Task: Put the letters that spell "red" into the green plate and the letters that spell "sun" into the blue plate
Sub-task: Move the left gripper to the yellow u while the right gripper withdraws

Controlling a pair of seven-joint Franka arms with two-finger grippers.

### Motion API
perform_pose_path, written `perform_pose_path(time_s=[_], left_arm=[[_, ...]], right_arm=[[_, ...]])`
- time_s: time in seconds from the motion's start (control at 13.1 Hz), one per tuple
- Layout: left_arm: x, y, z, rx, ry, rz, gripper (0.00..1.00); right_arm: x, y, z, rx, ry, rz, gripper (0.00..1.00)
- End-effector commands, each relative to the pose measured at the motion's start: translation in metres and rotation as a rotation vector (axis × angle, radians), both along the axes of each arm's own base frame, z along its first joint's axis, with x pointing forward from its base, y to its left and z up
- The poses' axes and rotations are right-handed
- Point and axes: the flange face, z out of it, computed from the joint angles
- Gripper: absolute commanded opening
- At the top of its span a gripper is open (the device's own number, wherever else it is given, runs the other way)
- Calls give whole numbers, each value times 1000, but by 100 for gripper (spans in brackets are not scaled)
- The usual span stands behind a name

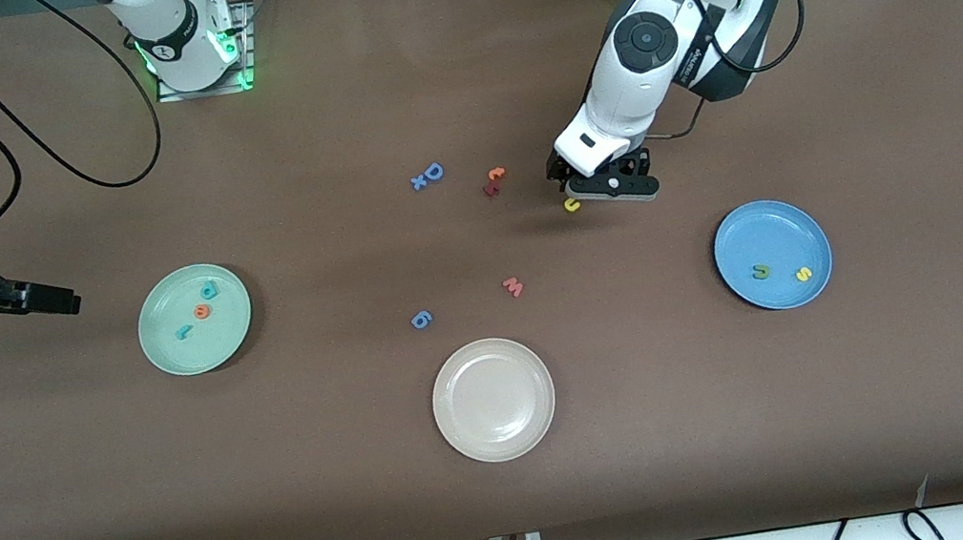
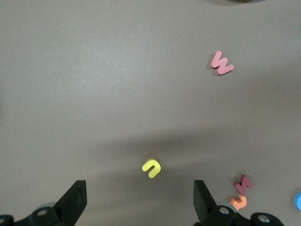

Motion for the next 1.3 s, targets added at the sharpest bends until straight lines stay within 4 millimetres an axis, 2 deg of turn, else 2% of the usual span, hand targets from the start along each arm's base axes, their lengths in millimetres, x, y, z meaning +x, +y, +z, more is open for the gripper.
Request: perform_pose_path(time_s=[0.0,0.23,0.53,0.92,1.22], left_arm=[[-14,7,0,-12,-31,12,100],[-20,0,-5,-16,-27,5,100],[-39,-19,-40,24,21,-77,100],[-43,-24,-68,40,63,-103,100],[-39,-26,-87,11,67,-95,100]], right_arm=[[-18,6,-1,-18,-33,35,99],[-16,3,-1,-20,-42,32,99],[-12,3,-2,-14,-62,30,99],[-8,4,0,-6,-89,22,99],[-7,-1,-2,-7,-87,17,99]])
